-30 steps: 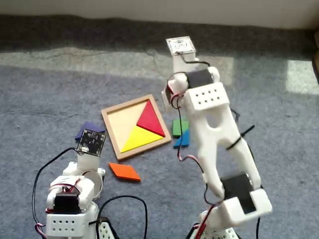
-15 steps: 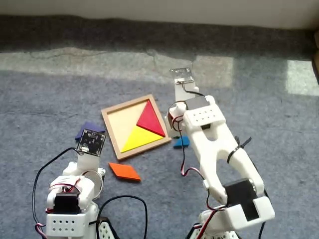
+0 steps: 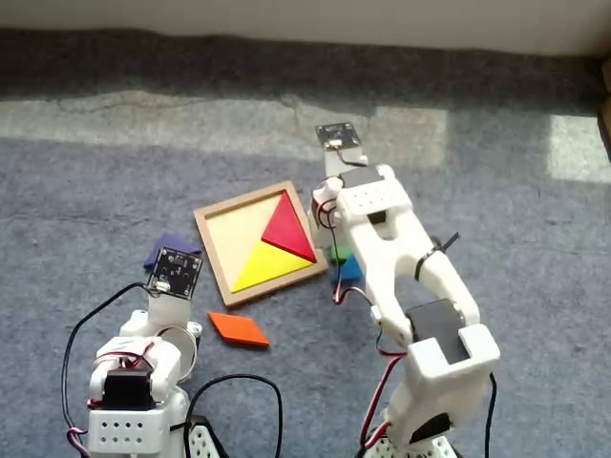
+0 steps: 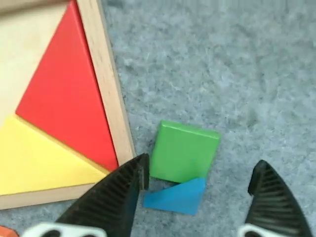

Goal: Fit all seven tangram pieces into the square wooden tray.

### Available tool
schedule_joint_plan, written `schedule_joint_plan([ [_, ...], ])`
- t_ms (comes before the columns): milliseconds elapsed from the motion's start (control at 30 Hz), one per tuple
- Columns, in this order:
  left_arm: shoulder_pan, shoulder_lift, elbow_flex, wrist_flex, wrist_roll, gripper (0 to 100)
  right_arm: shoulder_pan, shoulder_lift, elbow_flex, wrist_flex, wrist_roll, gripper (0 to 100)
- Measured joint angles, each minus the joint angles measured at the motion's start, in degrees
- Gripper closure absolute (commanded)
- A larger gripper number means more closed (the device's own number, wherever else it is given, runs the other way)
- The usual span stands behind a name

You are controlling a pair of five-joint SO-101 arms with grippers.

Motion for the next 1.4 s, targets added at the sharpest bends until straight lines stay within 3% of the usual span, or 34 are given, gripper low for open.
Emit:
schedule_joint_plan([
  [367, 0.0, 0.0, 0.0, 0.0, 0.0, 100, 0.0, 7.5, -2.9, 0.0, 0.0, 68.6],
  [600, 0.0, 0.0, 0.0, 0.0, 0.0, 100, 0.1, 7.5, -3.0, 0.0, -0.1, 92.4],
  [800, 0.0, 0.0, 0.0, 0.0, 0.0, 100, 0.4, 7.5, -4.0, 0.7, 0.0, 95.0],
  [1167, 0.0, 0.0, 0.0, 0.0, 0.0, 100, -0.4, 5.1, -15.6, 9.1, 7.7, 95.0],
  [1400, 0.0, 0.0, 0.0, 0.0, 0.0, 100, -7.9, 5.6, -19.0, 6.9, 20.6, 95.0],
])
